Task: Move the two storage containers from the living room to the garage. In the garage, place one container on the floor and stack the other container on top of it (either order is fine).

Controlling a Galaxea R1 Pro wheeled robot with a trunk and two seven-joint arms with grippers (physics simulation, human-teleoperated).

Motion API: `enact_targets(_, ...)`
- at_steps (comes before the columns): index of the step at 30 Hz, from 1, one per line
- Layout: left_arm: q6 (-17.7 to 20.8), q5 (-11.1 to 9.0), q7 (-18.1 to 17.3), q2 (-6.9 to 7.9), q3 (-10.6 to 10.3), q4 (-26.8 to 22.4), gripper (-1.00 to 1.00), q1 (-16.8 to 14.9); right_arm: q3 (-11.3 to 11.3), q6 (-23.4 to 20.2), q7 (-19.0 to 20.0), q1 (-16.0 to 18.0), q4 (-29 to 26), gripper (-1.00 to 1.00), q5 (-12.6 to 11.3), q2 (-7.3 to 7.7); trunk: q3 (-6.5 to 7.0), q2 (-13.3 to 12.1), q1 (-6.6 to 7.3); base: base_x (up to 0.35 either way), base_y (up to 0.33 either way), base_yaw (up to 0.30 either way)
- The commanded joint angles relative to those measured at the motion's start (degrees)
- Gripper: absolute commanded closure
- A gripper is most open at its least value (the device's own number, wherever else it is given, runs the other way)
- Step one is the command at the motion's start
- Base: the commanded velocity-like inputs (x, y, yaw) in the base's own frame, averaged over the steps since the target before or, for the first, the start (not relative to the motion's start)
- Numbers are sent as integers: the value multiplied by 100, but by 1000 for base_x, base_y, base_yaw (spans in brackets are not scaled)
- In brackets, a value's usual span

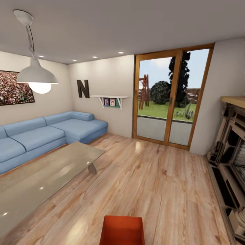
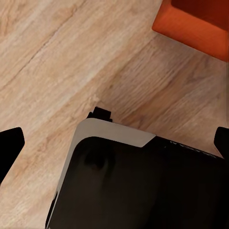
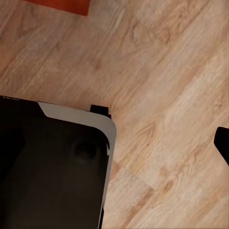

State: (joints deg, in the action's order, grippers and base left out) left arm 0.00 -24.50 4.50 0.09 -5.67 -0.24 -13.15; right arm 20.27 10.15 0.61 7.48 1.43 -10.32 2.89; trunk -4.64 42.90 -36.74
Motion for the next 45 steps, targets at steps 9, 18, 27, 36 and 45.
enact_targets(9,0,-46,15,0,-49,-3,-100,-3,34,31,1,8,15,-100,-58,-7,-9,7,-3,34,0,-169)
enact_targets(18,5,-46,15,-8,-49,-3,-100,-3,47,31,1,8,15,-100,-58,-7,-9,7,-3,1,6,-29)
enact_targets(27,9,-46,15,-18,-49,-3,-100,-3,47,25,7,8,15,-100,-58,6,-9,7,-3,16,123,0)
enact_targets(36,9,-54,15,-18,-49,-3,-100,-3,56,20,15,8,15,-100,-46,16,-9,7,-3,1,6,0)
enact_targets(45,9,-55,15,-18,-49,-3,-100,-3,56,31,9,8,15,-100,-56,-4,-9,7,-3,0,0,16)
